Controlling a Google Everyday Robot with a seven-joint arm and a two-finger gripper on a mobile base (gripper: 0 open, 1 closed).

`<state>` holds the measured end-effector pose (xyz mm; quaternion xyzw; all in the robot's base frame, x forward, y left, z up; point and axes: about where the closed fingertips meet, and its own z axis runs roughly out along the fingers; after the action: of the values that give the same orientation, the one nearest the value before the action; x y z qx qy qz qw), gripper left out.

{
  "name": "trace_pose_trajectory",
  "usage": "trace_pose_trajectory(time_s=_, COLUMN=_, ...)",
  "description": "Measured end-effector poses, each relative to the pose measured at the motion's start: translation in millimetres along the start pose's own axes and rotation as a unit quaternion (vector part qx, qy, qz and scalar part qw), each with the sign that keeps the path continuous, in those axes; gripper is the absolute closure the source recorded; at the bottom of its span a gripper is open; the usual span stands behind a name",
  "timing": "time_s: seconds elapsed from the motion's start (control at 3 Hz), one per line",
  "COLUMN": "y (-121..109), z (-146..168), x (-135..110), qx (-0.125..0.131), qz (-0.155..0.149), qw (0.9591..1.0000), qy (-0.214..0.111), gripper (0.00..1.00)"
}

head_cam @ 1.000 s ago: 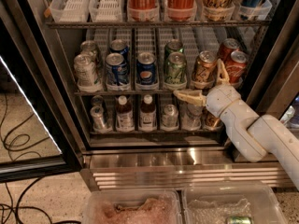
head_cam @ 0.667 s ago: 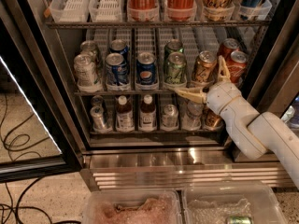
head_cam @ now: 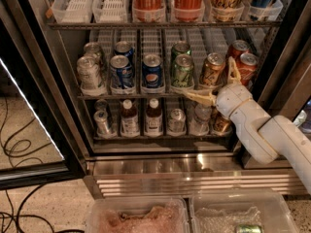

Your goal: Pick orange can from middle shelf of fridge

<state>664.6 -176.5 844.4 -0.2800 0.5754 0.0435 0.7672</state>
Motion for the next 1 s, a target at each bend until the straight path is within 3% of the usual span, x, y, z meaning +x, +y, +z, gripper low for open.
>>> trace_pose_trajectory(time_s=1.0, y=-10.7, z=1.3, x=-7.2, qx=0.014, qz=0.009, qw=0.9998, qy=-0.004, gripper=0.0)
